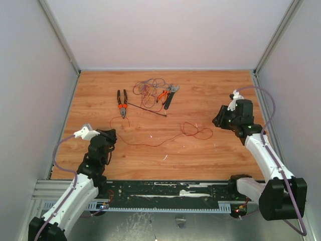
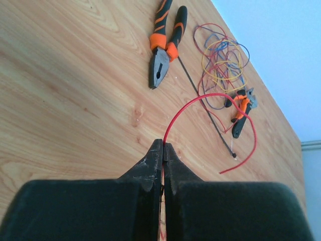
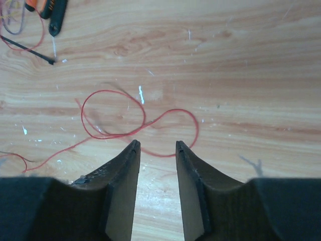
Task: Zip-tie the wires
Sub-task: Straighten the cable at the center of the board.
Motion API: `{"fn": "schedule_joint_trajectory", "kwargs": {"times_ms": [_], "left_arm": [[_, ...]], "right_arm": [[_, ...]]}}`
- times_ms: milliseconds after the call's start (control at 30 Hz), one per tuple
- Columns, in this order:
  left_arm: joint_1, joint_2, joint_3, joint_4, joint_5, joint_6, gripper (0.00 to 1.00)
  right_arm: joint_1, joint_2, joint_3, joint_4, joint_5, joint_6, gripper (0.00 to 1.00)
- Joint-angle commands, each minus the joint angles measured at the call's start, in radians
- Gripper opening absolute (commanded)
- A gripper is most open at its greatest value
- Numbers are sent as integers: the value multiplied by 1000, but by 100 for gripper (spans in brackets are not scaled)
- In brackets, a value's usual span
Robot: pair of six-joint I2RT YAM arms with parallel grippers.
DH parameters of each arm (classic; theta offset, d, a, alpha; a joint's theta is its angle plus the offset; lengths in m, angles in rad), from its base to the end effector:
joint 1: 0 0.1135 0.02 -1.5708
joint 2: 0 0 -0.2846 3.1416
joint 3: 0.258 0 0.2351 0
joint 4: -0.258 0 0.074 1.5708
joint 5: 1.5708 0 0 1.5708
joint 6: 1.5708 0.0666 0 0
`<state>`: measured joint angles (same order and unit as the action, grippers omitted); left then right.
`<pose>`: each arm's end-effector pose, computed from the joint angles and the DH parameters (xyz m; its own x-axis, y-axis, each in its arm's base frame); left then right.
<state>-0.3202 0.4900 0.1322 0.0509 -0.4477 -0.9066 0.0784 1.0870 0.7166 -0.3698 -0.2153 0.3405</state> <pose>0.1330 -0.0137 0.1835 -0.0918 -0.7174 -0.6906 -0.2923 0.6824 -0.6700 0.2221 0.0317 0.2453 -0.7118 0.2713 -0.6478 0.0042 0.9240 0.3824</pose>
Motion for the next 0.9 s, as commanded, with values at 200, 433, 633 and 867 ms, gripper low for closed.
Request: {"fn": "schedule_joint_trajectory", "kwargs": {"times_ms": [200, 433, 633, 867], "left_arm": [[1, -11, -23, 12, -59, -14, 0], [1, -29, -30, 2, -58, -2, 0], [1, -55, -41, -9, -51, -3, 0], [1, -73, -47, -6, -54, 12, 0]], "right_arm": [[9, 38, 47, 29, -39, -3, 40], [185, 181, 91, 114, 3, 52, 40], [292, 288, 110, 218, 12, 138, 40], [395, 409, 119, 320, 58, 210, 40]]}}
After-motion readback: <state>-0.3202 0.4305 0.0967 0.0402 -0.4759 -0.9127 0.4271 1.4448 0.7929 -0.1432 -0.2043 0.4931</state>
